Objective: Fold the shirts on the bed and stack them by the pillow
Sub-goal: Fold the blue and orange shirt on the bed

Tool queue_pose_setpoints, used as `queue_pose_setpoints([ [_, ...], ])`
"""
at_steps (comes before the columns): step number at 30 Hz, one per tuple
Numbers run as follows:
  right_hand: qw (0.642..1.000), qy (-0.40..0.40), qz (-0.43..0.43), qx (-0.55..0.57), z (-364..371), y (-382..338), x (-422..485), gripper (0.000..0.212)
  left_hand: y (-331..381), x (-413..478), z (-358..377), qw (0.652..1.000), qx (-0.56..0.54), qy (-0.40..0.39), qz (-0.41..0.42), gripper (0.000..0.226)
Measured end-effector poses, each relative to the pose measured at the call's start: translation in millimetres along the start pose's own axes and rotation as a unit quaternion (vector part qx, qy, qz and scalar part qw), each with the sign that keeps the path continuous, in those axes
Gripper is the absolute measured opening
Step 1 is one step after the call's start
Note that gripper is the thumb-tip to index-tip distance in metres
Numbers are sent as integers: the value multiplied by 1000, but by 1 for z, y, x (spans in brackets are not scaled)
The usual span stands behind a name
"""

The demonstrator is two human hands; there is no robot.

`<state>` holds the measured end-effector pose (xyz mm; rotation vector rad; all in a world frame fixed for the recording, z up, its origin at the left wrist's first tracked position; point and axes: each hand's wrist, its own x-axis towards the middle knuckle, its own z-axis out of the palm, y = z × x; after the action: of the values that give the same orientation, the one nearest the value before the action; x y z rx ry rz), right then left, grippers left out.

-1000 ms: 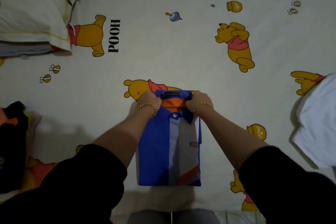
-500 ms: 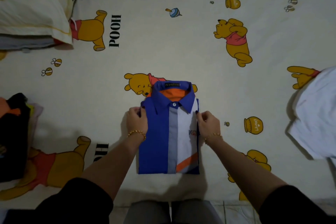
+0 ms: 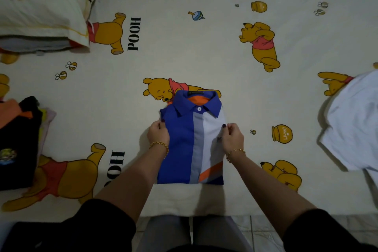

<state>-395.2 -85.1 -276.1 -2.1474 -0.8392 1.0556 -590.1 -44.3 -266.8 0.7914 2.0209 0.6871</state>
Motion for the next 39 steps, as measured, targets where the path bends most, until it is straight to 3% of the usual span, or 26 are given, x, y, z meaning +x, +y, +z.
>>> queue_pose_setpoints([
  [4,1000,2,4,-27,2,1,-2,15,-10,-9,-8,995,3,84,45,26],
  [7,999,-7,10,-40,4,0,-1,20,-16,-14,-12,989,86,76,95,24],
  [10,998,-17,4,-59,5,-1,0,27,-7,-14,-11,986,90,69,119,21],
  [15,998,31,-19,-42,2,-3,-4,23,-1,-9,-1,1000,-5,-7,24,25],
  [19,999,-7,16,-38,2,12,-14,24,-31,-14,-7,999,-17,-21,-28,27],
  [24,997,-50,37,-54,4,35,-41,41,-62,-42,-23,997,-75,2,-17,20],
  [27,992,-76,38,-91,1,49,-58,40,-76,-62,-26,998,-67,-2,6,18],
  [33,998,4,-29,-50,-7,58,-78,28,-76,-77,-26,998,-30,41,20,24],
  [39,986,-97,38,-133,-14,81,-88,40,-109,-98,-29,1000,-17,0,-13,36],
])
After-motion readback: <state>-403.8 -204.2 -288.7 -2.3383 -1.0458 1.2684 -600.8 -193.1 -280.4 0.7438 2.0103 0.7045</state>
